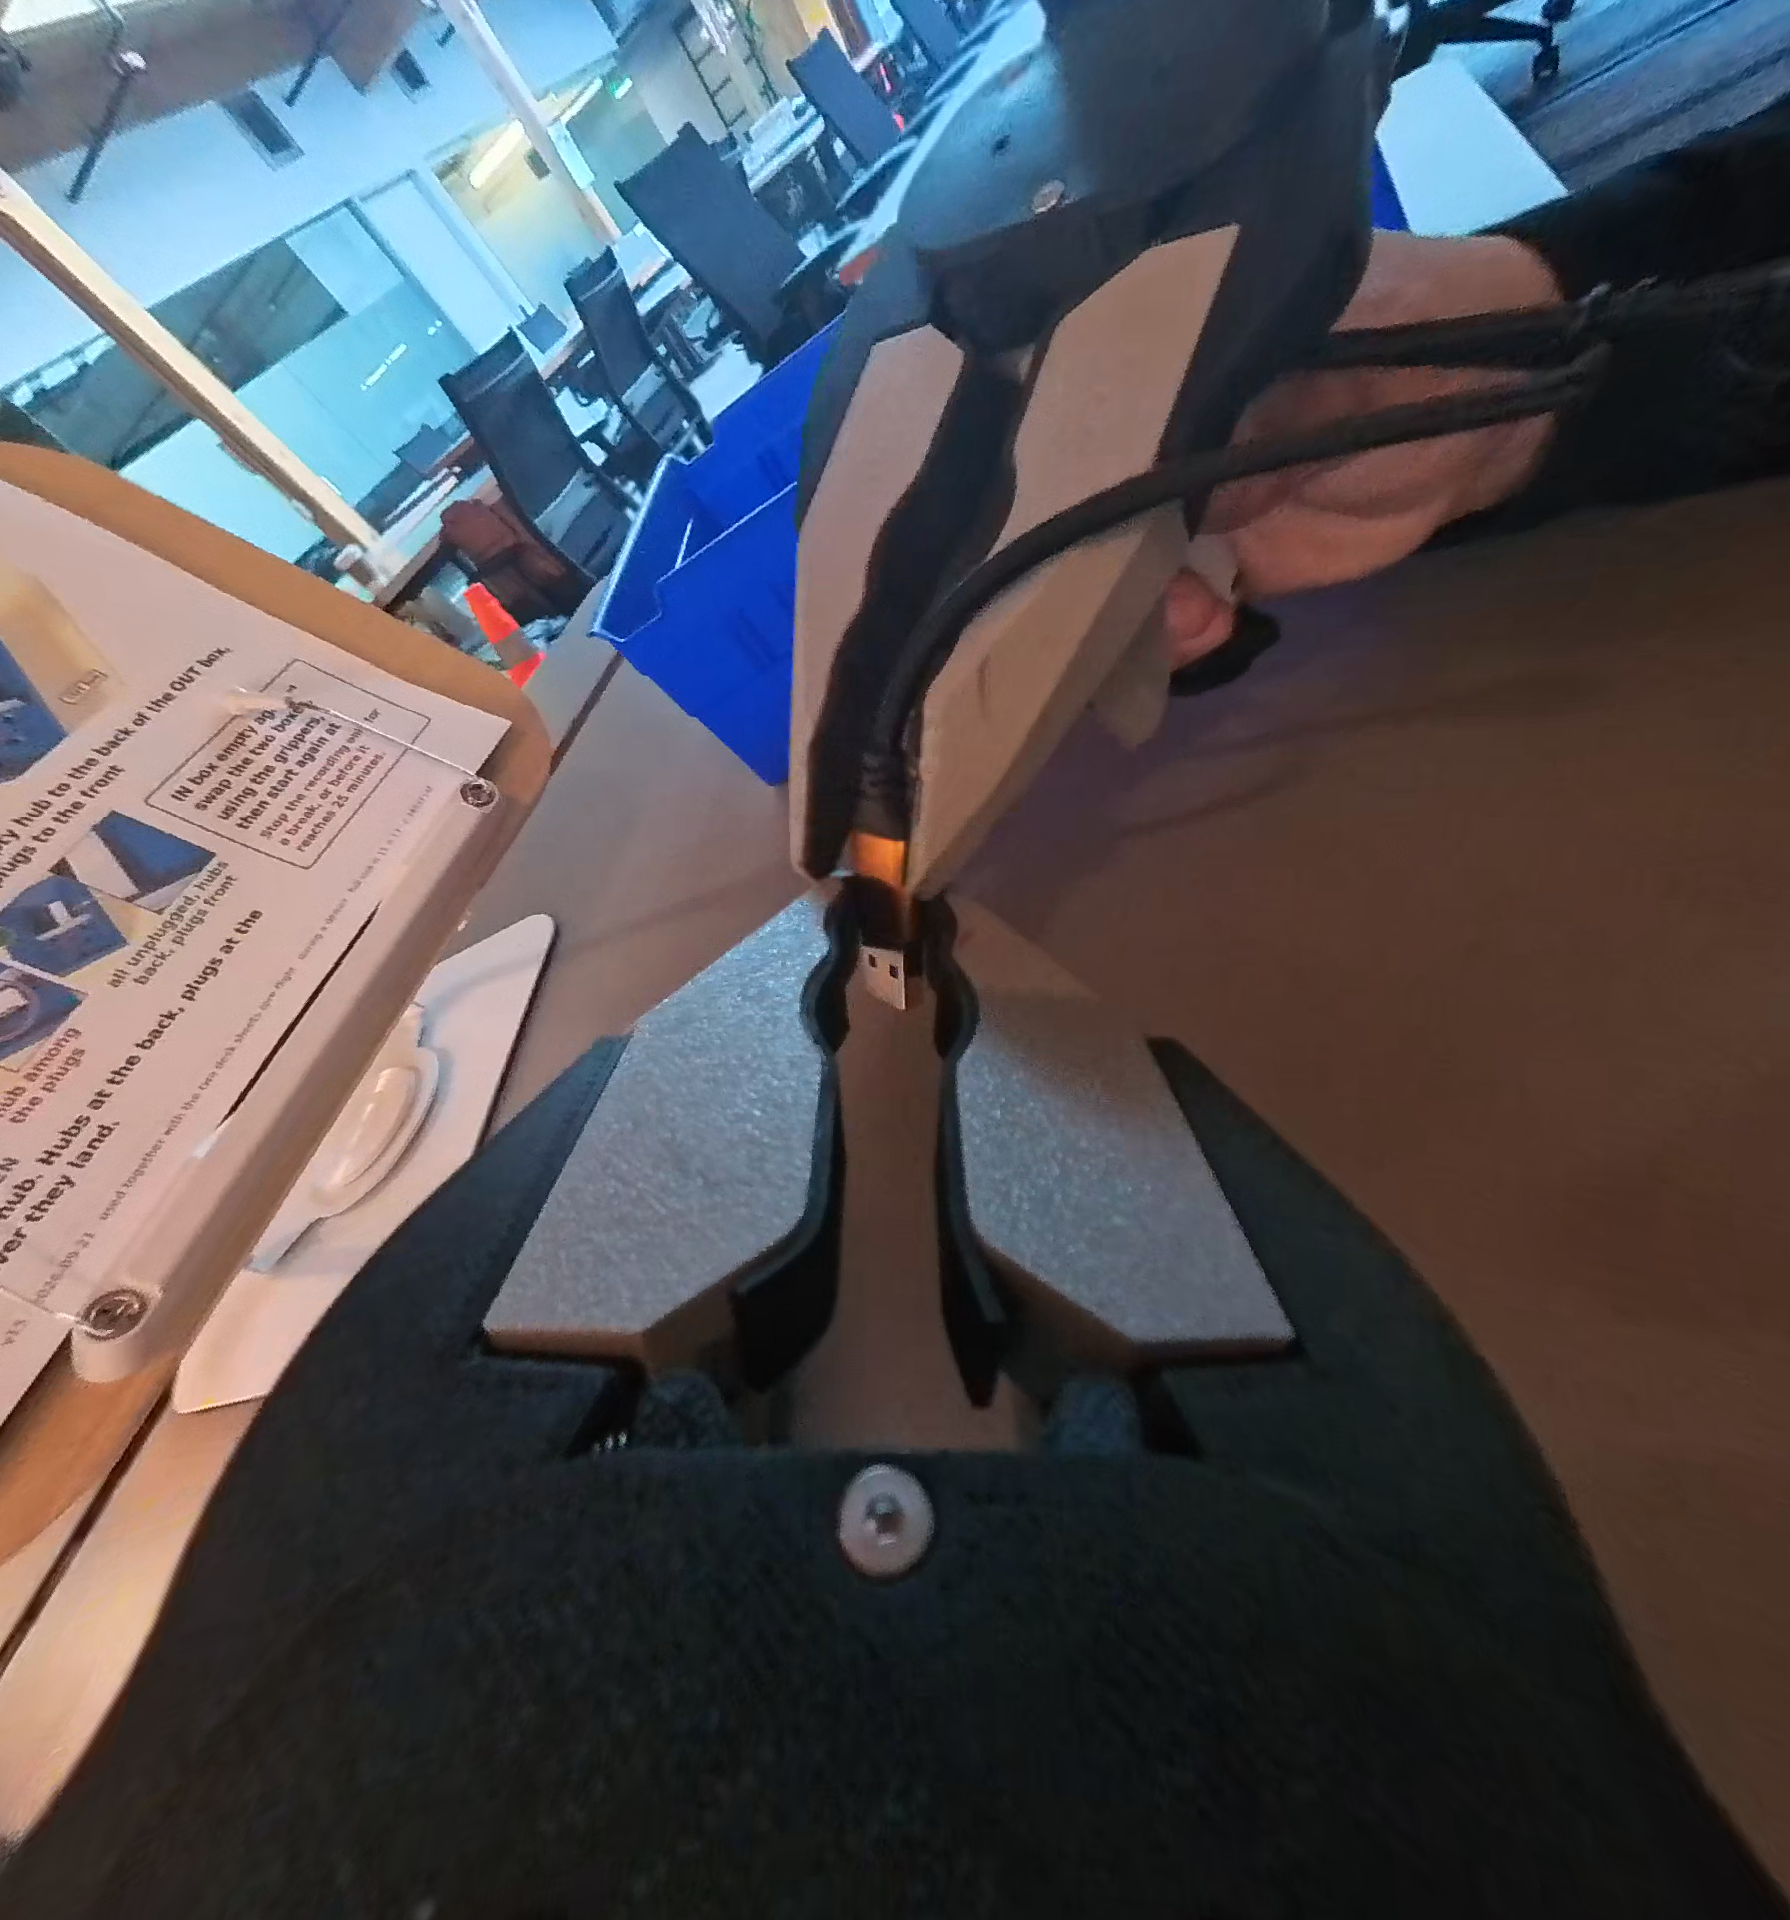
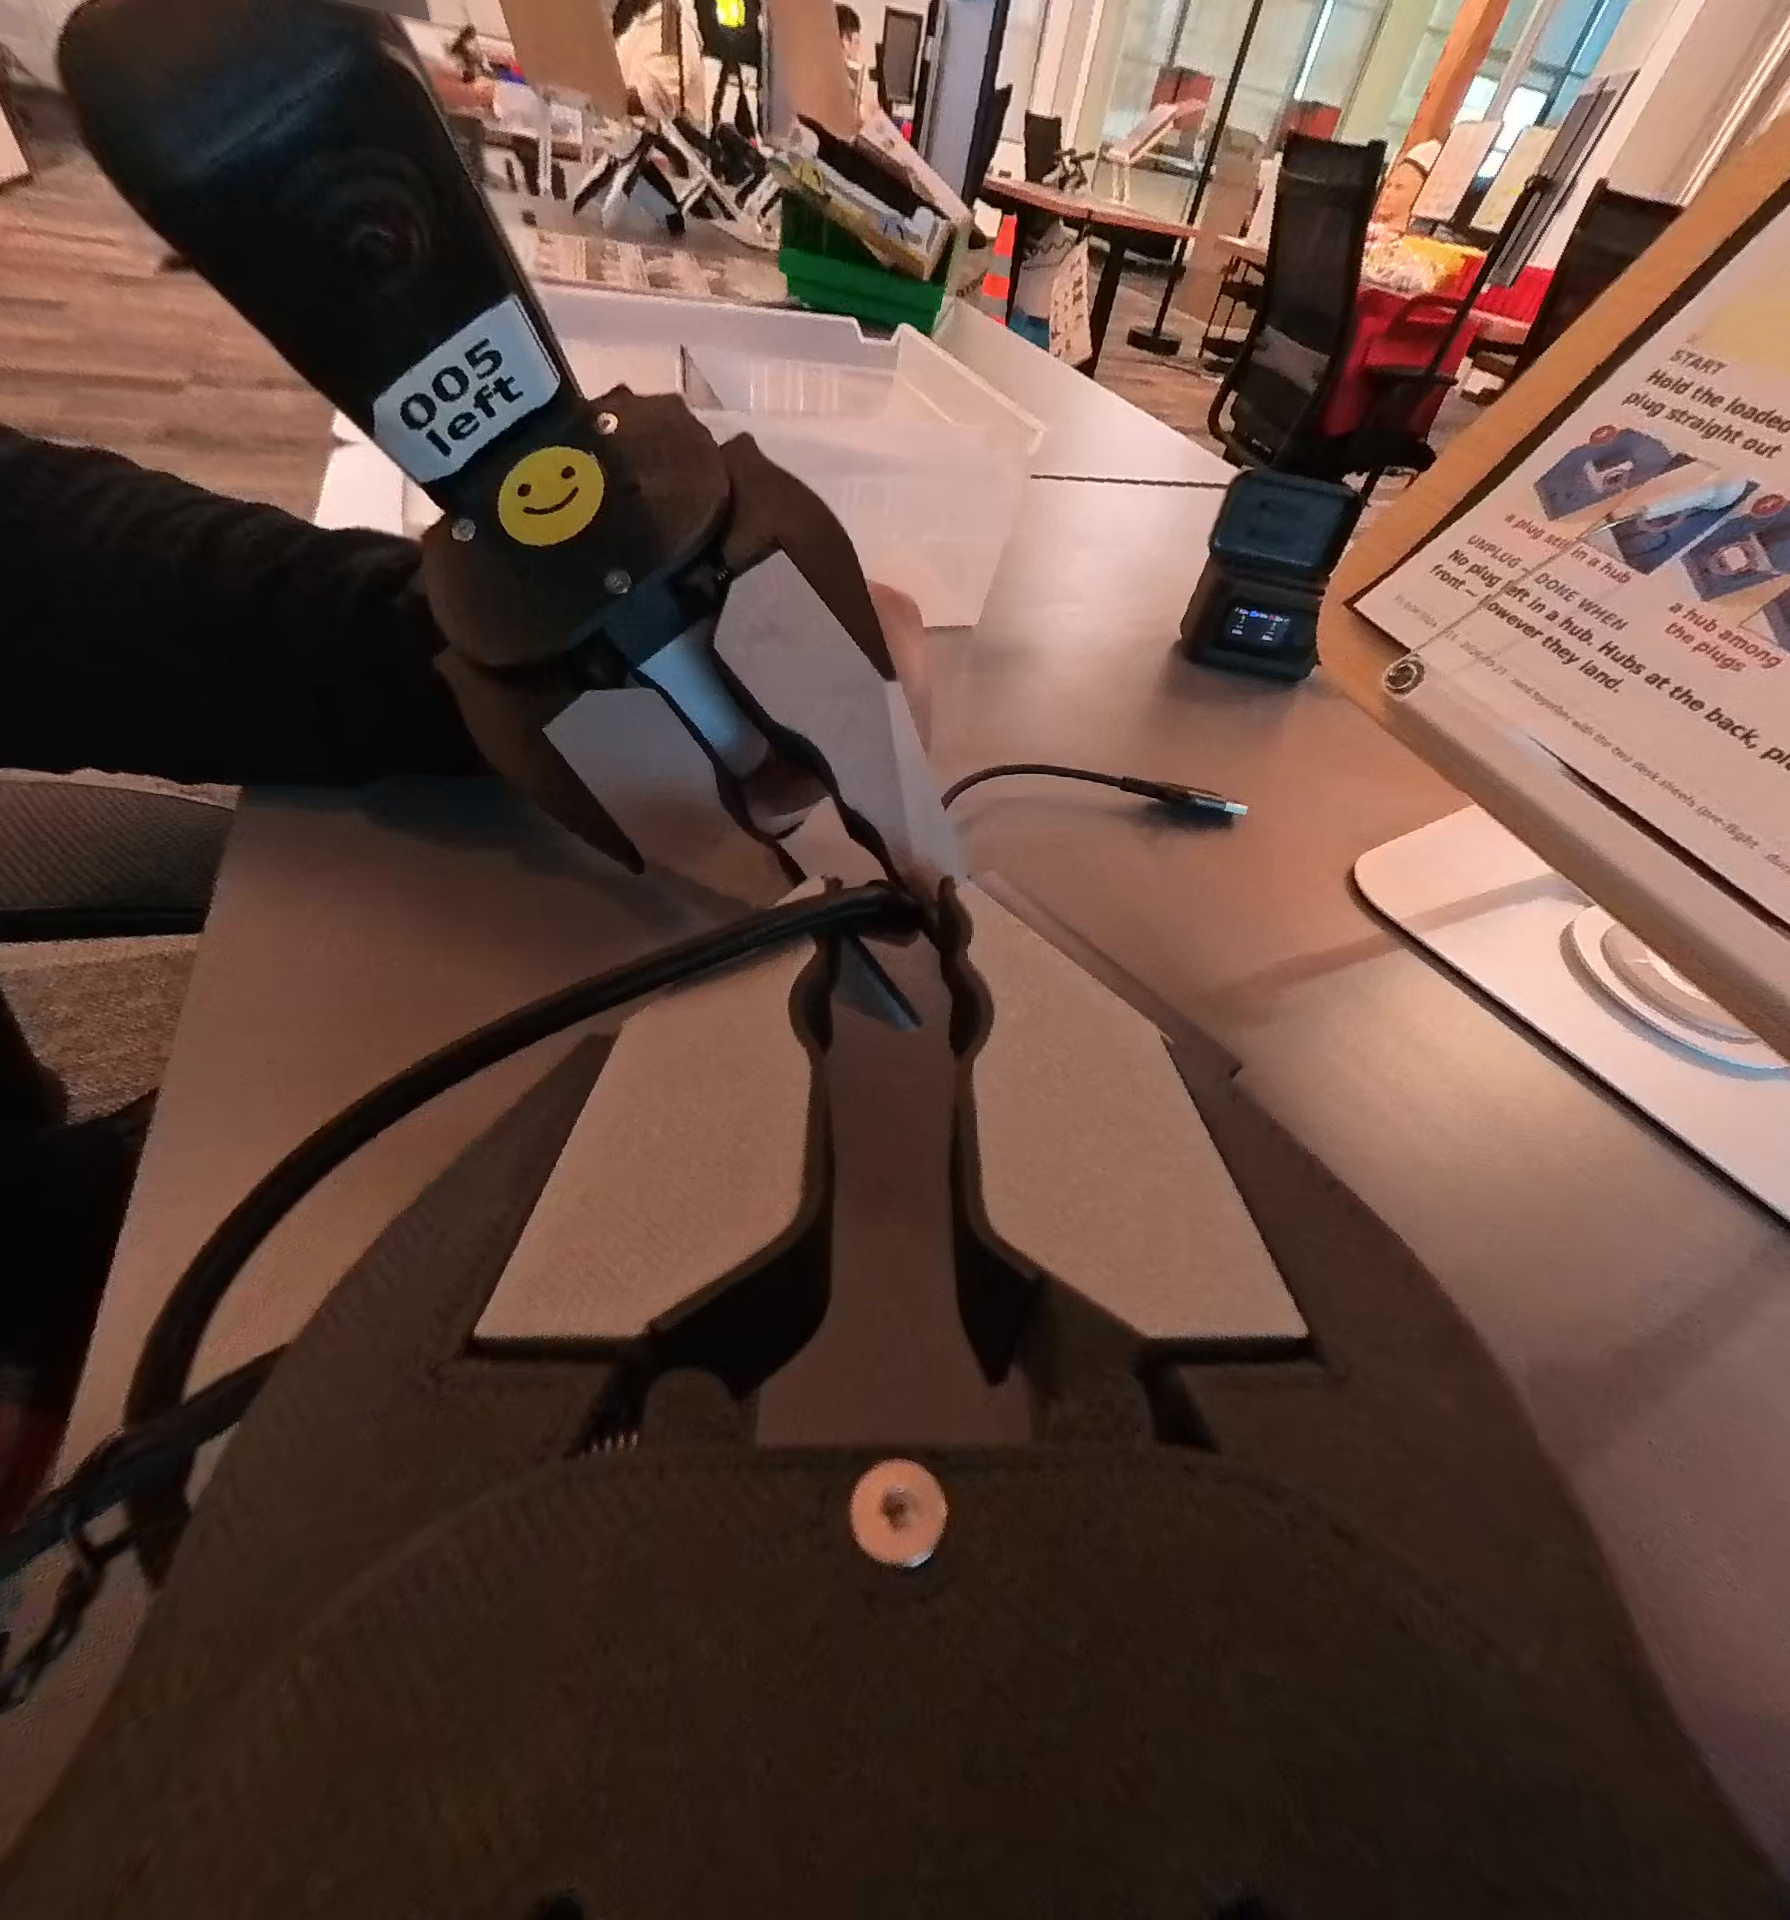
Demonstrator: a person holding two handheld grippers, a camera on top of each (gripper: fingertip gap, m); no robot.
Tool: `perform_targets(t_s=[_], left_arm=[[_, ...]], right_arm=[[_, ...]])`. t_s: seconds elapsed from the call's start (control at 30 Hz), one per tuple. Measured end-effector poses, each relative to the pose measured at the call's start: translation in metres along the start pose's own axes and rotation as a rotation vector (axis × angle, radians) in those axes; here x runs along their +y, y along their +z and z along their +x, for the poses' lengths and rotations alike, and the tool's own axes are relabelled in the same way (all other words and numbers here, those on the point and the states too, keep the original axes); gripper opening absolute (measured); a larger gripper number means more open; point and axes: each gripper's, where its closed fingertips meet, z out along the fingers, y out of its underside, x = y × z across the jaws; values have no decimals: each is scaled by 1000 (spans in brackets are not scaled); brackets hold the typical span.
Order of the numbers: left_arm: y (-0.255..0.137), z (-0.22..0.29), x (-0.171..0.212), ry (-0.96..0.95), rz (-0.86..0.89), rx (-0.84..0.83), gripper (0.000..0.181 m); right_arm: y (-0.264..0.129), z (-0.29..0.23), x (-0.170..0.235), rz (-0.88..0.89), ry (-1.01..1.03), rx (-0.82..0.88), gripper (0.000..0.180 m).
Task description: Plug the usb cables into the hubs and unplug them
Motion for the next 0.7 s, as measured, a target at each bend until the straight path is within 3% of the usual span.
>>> perform_targets(t_s=[0.03,0.3,0.4,0.6,0.7], left_arm=[[1,0,1,9,-7,-7,9],[0,-13,9,28,-47,-75,10],[-6,-31,36,29,-200,-144,29],[-9,-34,106,-94,-548,-123,55],[-11,-46,117,-118,-595,-186,42]], right_arm=[[0,1,1,-9,-11,8,15],[-3,17,5,-41,38,80,12],[-13,36,7,-19,123,145,12],[-17,49,15,-20,238,159,12],[-15,48,16,-42,197,176,11]])
